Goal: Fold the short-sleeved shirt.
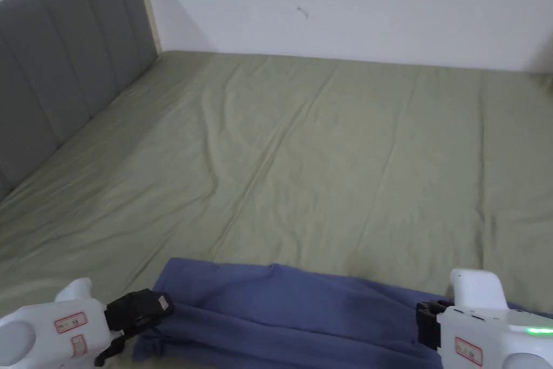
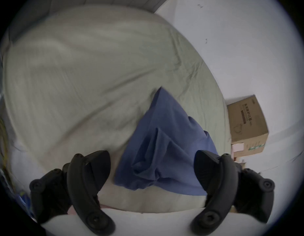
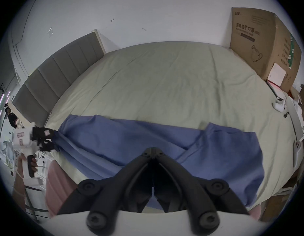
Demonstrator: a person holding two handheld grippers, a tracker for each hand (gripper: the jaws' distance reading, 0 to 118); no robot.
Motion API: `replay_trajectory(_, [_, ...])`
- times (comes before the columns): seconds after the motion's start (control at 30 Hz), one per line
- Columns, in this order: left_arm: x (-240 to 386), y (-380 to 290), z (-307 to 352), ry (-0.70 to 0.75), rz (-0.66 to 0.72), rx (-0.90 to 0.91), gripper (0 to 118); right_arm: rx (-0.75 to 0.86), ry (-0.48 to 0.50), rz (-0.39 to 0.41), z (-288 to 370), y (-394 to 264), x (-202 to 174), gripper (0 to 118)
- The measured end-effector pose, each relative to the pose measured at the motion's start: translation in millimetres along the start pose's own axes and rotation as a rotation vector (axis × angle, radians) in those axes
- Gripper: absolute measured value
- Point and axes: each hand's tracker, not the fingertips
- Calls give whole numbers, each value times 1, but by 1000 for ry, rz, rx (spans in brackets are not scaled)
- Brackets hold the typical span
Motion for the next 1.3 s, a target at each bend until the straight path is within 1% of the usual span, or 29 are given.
replay_trajectory(0.03, [-9,3,-11,-26,32,-29,100,-5,11,-5,-2,0,-2,0])
replay_trajectory(0.07, [-13,0,-18,-26,77,-34,89,-14,24,-10,-4,0,-4,0])
replay_trajectory(0.1, [-13,-2,-18,23,55,4,72,-18,31,-11,-5,-1,-7,0])
replay_trajectory(0.13, [-14,-2,-15,68,31,37,38,-27,42,-3,-4,-1,-9,0])
replay_trajectory(0.17, [-18,0,-11,111,23,37,11,-37,53,12,-4,-3,-12,0])
replay_trajectory(0.2, [-26,1,-11,17,102,16,10,-45,41,54,-4,-6,-14,0])
replay_trajectory(0.23, [-29,3,-10,-28,165,11,10,-53,27,87,-4,-9,-16,0])
replay_trajectory(0.27, [-24,5,-8,13,103,14,10,-62,14,107,-5,-11,-16,0])
replay_trajectory(0.3, [-14,2,-6,46,14,17,10,-67,-10,118,-7,-14,-14,0])
replay_trajectory(0.33, [-6,3,-6,81,-52,16,10,-68,-14,109,-8,-15,-12,0])
replay_trajectory(0.37, [0,5,-5,96,-90,16,10,-75,-16,92,-8,-16,-9,0])
replay_trajectory(0.43, [14,5,2,80,-71,18,10,-81,7,23,-5,-18,3,0])
replay_trajectory(0.47, [19,7,6,72,-80,27,10,-79,11,4,-4,-18,8,0])
replay_trajectory(0.53, [36,12,17,46,-98,48,10,-73,-10,-9,2,-20,18,0])
replay_trajectory(0.57, [50,11,22,39,-133,59,10,-71,-27,-13,3,-20,24,0])
replay_trajectory(0.63, [83,12,31,27,-255,66,10,-66,-48,-34,8,-22,36,0])
replay_trajectory(0.7, [122,7,35,43,-410,75,10,-59,-59,-77,13,-25,49,0])
replay_trajectory(0.73, [143,2,36,31,-491,78,10,-53,-62,-103,15,-27,56,0])
replay_trajectory(0.8, [181,-12,36,-22,-599,63,10,-44,-72,-146,21,-31,68,0])
replay_trajectory(0.9, [229,-46,21,-91,-750,5,10,-40,-90,-206,28,-40,87,0])
replay_trajectory(0.97, [252,-76,-3,-128,-881,-33,10,-44,-96,-228,34,-47,101,0])
replay_trajectory(1.03, [267,-109,-31,-143,-943,-87,10,-50,-130,-244,39,-56,112,0])
replay_trajectory(1.1, [271,-140,-62,-195,-948,-166,11,-63,-151,-264,45,-65,124,0])
replay_trajectory(1.13, [272,-155,-78,-202,-945,-226,15,-63,-160,-279,48,-70,130,0])
replay_trajectory(1.17, [269,-167,-90,-200,-937,-283,36,-63,-168,-293,51,-73,134,0])
replay_trajectory(1.2, [264,-175,-102,-212,-945,-334,61,-59,-176,-307,55,-78,140,0])
replay_trajectory(1.23, [258,-181,-114,-194,-937,-396,82,-55,-186,-326,59,-82,146,0])
replay_trajectory(1.27, [252,-183,-120,-120,-880,-424,94,-53,-188,-344,62,-85,151,0])
replay_trajectory(1.3, [248,-181,-120,-95,-844,-434,94,-47,-189,-359,65,-86,156,0])
